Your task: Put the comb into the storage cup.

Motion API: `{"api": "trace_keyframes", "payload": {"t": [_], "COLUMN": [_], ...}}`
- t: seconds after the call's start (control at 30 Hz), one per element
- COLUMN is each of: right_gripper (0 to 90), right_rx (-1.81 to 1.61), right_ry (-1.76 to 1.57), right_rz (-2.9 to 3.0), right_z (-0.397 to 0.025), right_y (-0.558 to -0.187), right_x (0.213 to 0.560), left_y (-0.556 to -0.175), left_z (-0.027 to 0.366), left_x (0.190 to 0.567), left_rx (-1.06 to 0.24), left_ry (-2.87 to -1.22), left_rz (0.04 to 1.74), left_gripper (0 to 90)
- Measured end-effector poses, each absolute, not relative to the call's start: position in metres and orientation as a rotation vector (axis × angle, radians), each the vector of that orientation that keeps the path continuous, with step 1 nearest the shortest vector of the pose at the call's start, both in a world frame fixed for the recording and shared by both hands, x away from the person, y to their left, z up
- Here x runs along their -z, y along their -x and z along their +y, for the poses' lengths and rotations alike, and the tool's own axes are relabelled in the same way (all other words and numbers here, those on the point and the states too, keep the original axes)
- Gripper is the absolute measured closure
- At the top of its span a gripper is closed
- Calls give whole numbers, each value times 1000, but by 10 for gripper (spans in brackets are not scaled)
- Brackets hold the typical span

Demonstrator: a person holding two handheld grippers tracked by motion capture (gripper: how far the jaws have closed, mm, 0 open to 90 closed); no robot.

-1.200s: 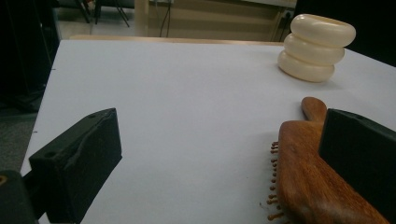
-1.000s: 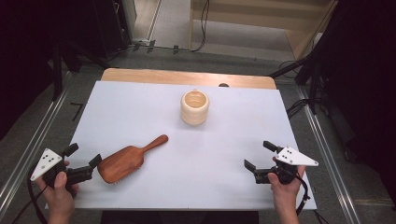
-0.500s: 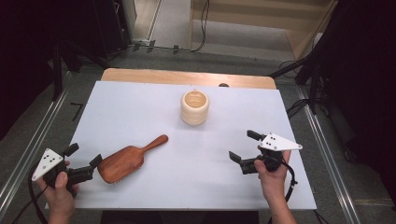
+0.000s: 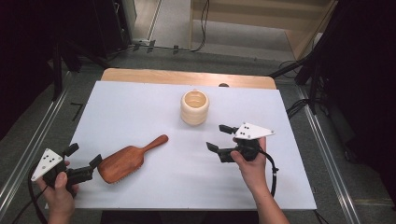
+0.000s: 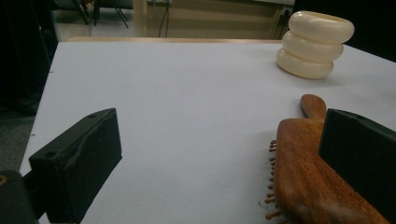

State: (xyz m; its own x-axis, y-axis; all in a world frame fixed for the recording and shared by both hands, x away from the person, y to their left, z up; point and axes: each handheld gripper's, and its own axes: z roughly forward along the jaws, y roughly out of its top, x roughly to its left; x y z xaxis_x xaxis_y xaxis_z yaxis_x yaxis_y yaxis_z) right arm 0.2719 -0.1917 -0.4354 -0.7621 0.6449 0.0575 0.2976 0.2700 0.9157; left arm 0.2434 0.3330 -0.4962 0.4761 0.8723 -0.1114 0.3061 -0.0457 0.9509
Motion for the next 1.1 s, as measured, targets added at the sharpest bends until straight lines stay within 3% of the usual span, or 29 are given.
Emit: {"api": "trace_keyframes", "payload": {"t": [0.13, 0.17, 0.33, 0.37, 0.43, 0.47, 0.6, 0.67, 0.7, 1.1], "right_gripper": [237, 388, 454, 521, 547, 638, 797, 822, 877, 883], "right_rx": [-1489, -1502, -1496, -1501, -1507, -1505, -1474, -1461, -1421, -1246], "right_ry": [-830, -802, -741, -722, -715, -699, -682, -677, -672, -664], "right_rz": [2253, 2291, 2360, 2391, 2396, 2407, 2443, 2451, 2472, 2573], "right_z": [-180, -172, -156, -149, -147, -139, -125, -122, -113, -63], "right_y": [-278, -282, -289, -292, -294, -297, -305, -306, -311, -340], "right_x": [434, 432, 430, 430, 430, 429, 430, 431, 433, 450], "left_y": [-243, -243, -244, -244, -244, -243, -243, -243, -243, -243], "left_z": [333, 333, 333, 333, 333, 333, 333, 333, 333, 333], "left_x": [496, 496, 496, 496, 496, 496, 496, 496, 496, 496], "left_rx": [-633, -631, -631, -631, -631, -631, -631, -632, -630, -628], "left_ry": [-1606, -1605, -1607, -1609, -1609, -1608, -1609, -1610, -1607, -1607], "left_rz": [1043, 1042, 1041, 1040, 1040, 1040, 1040, 1039, 1039, 1036], "left_gripper": [0, 0, 0, 0, 0, 0, 0, 0, 0, 0]}}
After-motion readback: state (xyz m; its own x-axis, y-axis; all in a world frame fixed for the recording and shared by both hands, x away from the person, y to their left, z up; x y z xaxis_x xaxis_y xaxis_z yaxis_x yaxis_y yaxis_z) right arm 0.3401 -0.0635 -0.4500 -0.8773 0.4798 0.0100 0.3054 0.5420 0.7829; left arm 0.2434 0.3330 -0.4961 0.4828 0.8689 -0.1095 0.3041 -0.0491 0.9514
